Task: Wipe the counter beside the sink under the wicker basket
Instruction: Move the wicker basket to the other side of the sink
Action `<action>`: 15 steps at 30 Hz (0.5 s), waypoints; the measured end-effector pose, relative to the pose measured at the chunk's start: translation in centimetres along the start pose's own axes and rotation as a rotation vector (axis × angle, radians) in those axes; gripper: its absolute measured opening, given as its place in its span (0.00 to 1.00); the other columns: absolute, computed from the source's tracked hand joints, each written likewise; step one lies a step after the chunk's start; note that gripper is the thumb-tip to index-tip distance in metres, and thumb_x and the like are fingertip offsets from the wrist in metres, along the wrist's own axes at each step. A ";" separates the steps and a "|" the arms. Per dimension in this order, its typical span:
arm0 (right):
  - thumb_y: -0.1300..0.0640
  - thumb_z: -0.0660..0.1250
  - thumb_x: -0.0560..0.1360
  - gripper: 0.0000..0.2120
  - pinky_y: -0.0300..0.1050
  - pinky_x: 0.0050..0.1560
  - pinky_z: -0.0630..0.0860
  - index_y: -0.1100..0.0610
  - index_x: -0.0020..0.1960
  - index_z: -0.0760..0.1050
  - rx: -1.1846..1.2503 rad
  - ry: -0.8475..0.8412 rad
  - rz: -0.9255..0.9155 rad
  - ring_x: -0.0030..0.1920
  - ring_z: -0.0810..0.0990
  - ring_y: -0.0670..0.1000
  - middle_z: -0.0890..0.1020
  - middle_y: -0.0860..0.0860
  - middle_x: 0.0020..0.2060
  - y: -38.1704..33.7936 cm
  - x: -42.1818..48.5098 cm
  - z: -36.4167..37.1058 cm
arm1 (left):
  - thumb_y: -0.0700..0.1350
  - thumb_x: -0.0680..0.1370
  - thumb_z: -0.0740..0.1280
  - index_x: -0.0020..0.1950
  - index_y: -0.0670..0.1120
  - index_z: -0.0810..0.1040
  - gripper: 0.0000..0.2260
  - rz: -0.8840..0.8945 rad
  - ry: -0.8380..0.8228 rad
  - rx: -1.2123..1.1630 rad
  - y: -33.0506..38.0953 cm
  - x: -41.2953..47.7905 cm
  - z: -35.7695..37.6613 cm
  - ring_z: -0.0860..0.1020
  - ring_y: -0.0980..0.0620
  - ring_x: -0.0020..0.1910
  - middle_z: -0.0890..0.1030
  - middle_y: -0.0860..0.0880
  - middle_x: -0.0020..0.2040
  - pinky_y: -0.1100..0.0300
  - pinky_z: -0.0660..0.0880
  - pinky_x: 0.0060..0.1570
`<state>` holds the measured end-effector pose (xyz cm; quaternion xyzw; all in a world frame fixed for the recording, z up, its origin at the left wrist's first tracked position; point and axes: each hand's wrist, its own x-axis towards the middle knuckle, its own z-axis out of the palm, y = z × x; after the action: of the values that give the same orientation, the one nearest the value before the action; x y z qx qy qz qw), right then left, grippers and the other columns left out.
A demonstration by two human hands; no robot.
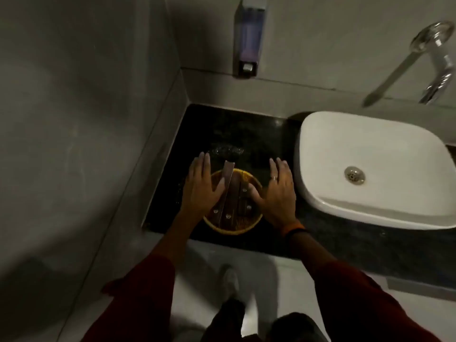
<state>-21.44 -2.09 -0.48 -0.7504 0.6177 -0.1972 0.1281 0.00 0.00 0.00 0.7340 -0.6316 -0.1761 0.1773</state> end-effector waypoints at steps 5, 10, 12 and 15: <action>0.46 0.58 0.84 0.31 0.59 0.77 0.64 0.54 0.81 0.53 0.243 -0.286 0.297 0.81 0.58 0.56 0.58 0.54 0.81 1.4 -2.7 4.1 | 0.48 0.81 0.65 0.82 0.48 0.50 0.35 -0.277 -0.184 -0.074 -2.1 -1.3 2.8 0.71 0.37 0.71 0.67 0.40 0.76 0.42 0.71 0.67; 0.60 0.56 0.84 0.26 0.55 0.66 0.75 0.58 0.81 0.55 0.354 -0.190 0.392 0.66 0.78 0.61 0.76 0.60 0.69 1.7 -3.1 3.9 | 0.40 0.80 0.64 0.78 0.48 0.63 0.26 -0.333 -0.093 -0.095 -1.2 -1.4 3.0 0.80 0.38 0.61 0.80 0.39 0.62 0.46 0.77 0.58; 0.61 0.57 0.84 0.26 0.55 0.64 0.77 0.59 0.81 0.56 0.374 -0.147 0.413 0.62 0.81 0.61 0.80 0.61 0.64 2.4 -4.3 2.9 | 0.39 0.80 0.64 0.75 0.48 0.67 0.23 -0.322 -0.119 -0.130 0.0 -2.5 3.1 0.82 0.40 0.56 0.82 0.40 0.57 0.48 0.79 0.54; 0.60 0.57 0.84 0.26 0.50 0.60 0.78 0.59 0.81 0.57 0.374 -0.144 0.425 0.56 0.83 0.57 0.82 0.60 0.60 4.7 -7.1 1.1 | 0.39 0.79 0.64 0.73 0.49 0.70 0.21 -0.302 -0.136 -0.169 2.3 -5.1 3.7 0.83 0.40 0.49 0.83 0.40 0.52 0.44 0.82 0.52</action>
<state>-26.16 3.86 -4.51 -0.5796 0.7032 -0.2227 0.3463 -4.45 4.57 -1.98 0.7894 -0.5077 -0.3022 0.1668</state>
